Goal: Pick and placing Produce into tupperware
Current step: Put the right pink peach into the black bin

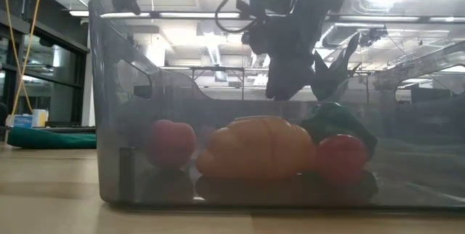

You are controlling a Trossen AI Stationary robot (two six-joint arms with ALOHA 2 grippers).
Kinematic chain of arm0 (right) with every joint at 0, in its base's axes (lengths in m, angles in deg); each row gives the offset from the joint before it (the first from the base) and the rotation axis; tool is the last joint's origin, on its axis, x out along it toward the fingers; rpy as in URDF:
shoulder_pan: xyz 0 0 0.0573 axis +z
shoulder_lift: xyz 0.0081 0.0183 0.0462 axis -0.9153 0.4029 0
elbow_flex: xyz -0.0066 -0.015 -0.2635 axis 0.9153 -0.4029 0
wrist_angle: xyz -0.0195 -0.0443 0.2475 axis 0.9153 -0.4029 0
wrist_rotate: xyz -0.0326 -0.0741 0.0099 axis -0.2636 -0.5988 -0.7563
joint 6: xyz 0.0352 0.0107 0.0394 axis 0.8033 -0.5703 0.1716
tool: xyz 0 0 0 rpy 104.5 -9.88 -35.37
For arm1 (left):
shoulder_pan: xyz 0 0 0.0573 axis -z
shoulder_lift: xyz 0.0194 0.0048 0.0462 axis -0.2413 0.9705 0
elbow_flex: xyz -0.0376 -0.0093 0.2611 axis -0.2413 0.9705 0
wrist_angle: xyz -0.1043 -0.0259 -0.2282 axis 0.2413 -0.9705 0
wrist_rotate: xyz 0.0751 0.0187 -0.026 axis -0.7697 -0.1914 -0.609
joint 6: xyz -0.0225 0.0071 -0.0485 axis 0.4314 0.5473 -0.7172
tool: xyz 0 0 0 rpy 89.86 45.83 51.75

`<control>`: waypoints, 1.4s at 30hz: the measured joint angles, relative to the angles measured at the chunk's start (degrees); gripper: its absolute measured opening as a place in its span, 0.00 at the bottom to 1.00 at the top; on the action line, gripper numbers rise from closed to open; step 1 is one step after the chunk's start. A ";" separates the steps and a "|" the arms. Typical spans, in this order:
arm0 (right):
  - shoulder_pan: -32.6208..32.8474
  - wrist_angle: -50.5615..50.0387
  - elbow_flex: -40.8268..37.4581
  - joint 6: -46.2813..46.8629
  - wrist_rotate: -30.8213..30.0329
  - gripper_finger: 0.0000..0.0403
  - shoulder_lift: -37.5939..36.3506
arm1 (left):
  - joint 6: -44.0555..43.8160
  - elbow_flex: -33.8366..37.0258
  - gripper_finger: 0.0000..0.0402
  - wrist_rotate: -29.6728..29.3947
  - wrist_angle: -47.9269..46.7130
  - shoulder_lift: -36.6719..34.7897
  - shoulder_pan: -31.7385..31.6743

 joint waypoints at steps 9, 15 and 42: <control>0.00 1.81 0.00 -5.48 0.41 0.61 2.45 | -2.06 6.02 0.45 5.32 8.52 -0.35 0.00; -0.13 1.81 0.00 -5.53 -1.34 0.61 2.52 | -2.51 7.66 0.45 5.89 10.04 -0.33 0.02; -0.17 4.80 -0.02 -3.89 -0.64 0.61 9.12 | -2.48 8.08 0.45 5.82 9.90 -0.33 0.02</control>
